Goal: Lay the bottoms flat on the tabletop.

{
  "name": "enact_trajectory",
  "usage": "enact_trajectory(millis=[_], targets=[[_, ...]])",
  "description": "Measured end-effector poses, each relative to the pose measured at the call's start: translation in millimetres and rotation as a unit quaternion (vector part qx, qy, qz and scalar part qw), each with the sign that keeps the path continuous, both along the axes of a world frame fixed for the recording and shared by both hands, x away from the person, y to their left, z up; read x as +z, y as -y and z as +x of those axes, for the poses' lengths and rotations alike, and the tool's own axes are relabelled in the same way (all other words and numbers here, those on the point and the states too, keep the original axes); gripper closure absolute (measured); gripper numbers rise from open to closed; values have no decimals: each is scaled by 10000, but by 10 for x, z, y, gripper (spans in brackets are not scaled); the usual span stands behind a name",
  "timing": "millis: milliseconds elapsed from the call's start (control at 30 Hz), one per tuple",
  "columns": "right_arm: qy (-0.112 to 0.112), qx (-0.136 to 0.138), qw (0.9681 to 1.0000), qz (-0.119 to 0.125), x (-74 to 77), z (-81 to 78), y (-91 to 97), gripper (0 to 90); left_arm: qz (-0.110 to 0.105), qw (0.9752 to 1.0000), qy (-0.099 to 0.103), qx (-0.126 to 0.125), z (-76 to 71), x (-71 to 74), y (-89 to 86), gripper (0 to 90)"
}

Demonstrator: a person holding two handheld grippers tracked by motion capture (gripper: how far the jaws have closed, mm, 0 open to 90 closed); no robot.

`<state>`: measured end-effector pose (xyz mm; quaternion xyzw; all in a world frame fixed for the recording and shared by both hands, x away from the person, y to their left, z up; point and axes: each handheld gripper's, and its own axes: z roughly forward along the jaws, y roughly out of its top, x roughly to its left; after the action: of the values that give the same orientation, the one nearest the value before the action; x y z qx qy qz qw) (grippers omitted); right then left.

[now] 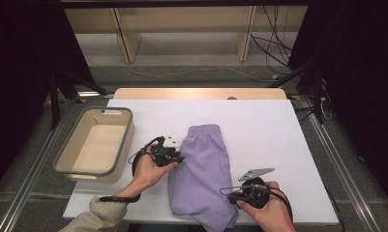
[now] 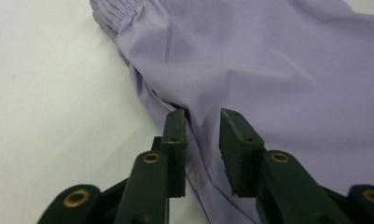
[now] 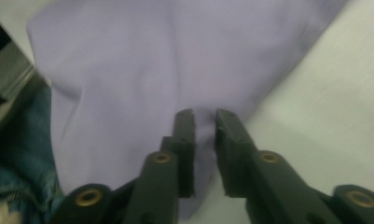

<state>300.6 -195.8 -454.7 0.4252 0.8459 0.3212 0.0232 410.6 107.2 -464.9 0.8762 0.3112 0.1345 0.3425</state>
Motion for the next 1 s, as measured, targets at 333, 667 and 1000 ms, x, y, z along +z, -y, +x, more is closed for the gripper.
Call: enact_trajectory(millis=[333, 667, 1000], targets=[[329, 107, 9994, 85, 17, 218, -274, 619, 64, 9996, -288, -52, -265, -79, -247, 673], [305, 296, 9990, 120, -33, 337, -543, 594, 145, 9988, -473, 6, -235, -172, -207, 660], [300, 272, 9990, 174, -46, 362, -567, 577, 153, 9985, -529, -79, -269, -170, -170, 799]])
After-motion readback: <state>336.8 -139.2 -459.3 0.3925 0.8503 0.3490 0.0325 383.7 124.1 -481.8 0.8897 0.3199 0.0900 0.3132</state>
